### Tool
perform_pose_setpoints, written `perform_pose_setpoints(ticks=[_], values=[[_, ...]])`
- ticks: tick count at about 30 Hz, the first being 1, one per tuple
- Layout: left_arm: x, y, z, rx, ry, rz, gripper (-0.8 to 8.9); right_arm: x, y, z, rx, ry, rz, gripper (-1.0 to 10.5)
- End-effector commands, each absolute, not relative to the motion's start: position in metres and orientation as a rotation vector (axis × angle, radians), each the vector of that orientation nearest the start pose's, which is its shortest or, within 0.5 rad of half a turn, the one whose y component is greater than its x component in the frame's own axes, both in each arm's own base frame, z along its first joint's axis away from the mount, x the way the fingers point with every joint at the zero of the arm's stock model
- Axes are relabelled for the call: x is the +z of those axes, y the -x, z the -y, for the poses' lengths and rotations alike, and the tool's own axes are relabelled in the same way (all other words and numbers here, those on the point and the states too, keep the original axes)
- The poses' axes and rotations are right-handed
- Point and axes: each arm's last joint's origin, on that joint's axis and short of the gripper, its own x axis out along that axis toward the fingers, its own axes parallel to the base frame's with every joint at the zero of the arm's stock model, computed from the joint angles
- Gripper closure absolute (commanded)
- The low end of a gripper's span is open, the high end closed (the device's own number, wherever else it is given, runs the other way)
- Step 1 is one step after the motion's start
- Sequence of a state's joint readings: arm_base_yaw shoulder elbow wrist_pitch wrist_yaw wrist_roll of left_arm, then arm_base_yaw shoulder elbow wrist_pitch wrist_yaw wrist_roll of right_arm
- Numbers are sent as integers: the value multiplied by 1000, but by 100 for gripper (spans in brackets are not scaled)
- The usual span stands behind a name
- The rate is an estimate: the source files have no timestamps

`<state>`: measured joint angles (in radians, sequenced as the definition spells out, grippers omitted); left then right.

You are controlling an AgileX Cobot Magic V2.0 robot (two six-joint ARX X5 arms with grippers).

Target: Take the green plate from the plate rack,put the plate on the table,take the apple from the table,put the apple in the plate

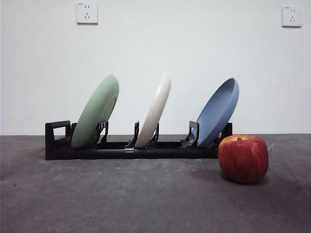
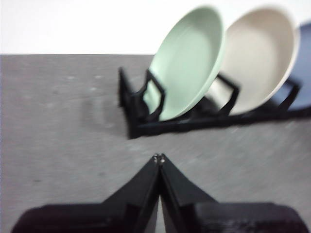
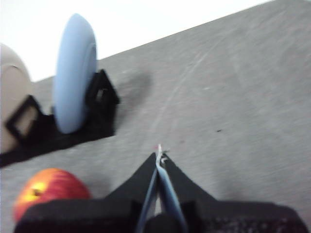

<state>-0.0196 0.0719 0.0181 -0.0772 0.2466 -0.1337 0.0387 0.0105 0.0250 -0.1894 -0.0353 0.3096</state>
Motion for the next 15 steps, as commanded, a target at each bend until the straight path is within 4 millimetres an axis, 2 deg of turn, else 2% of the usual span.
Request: perform_pose_setpoints(ticks=[1,6,10,15], values=[[161,-99,10,-276,382,-151,817,165,-93,-6,84,-400,-154,950],[185,-96,11,-340,426,-94,819,208,-87,-6,124,-390,-70,955],[220,-89,12,-400,425,-29,819,253,-84,-7,155,-321,-17,955],[268,-84,12,-410,421,-13,819,308,-94,-12,331,-296,-28,955]])
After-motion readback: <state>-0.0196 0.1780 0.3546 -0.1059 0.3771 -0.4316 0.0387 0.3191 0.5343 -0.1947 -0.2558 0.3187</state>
